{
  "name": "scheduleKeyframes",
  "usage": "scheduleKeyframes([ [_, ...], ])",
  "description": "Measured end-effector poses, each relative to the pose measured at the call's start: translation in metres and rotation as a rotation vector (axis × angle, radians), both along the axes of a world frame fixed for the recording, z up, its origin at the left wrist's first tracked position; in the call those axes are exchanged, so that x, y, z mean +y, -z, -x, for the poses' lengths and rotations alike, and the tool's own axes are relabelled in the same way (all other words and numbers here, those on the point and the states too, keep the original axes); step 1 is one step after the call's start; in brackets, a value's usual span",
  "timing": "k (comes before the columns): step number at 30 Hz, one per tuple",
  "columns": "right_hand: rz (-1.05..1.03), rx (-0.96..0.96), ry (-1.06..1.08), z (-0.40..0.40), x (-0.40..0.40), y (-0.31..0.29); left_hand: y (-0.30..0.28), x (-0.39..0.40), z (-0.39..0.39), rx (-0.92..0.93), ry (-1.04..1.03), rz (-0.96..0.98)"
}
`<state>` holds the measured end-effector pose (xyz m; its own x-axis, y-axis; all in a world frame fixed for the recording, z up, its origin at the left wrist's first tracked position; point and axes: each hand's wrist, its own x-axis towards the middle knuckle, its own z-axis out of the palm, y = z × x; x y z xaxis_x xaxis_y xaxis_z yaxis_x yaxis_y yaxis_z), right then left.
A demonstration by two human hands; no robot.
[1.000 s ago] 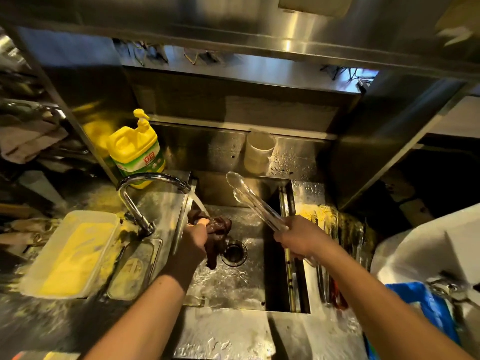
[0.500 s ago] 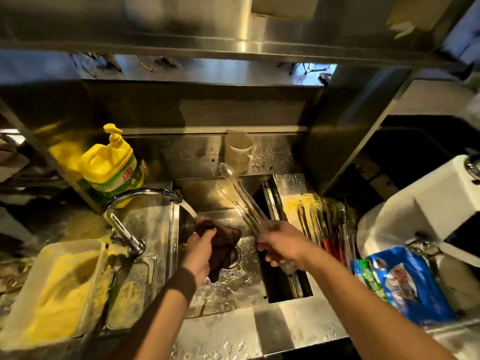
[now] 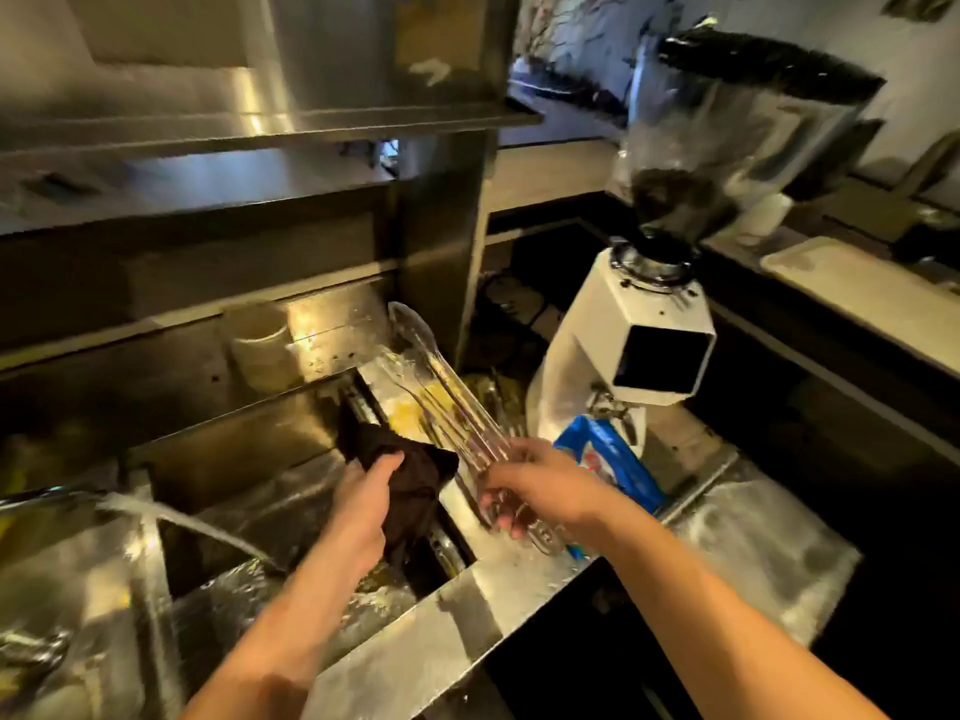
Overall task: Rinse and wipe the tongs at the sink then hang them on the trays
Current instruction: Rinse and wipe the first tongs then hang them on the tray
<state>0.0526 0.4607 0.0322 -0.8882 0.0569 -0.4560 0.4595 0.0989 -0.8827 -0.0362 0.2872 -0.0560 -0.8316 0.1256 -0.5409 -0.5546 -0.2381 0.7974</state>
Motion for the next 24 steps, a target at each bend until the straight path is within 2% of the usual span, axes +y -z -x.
scheduleKeyframes([
  [5, -0.084, 0.074, 0.09, -0.064, 0.089, -0.028, -0.033, 0.11, -0.047, 0.058, 0.2, -0.02],
  [12, -0.097, 0.113, 0.389, -0.191, 0.227, -0.053, -0.061, 0.281, -0.143, 0.11, 0.499, -0.109],
  [15, -0.079, 0.12, 0.581, -0.238, 0.273, -0.06, -0.064, 0.345, -0.179, 0.096, 0.568, -0.134],
  [20, 0.098, 0.13, 0.948, -0.298, 0.358, -0.067, -0.07, 0.437, -0.232, 0.08, 0.714, -0.178],
  [22, 0.052, 0.133, 1.053, -0.312, 0.393, -0.073, -0.072, 0.466, -0.246, 0.12, 0.762, -0.161],
  [24, -0.097, 0.058, 1.105, -0.322, 0.429, -0.08, -0.076, 0.491, -0.26, 0.139, 0.805, -0.151],
])
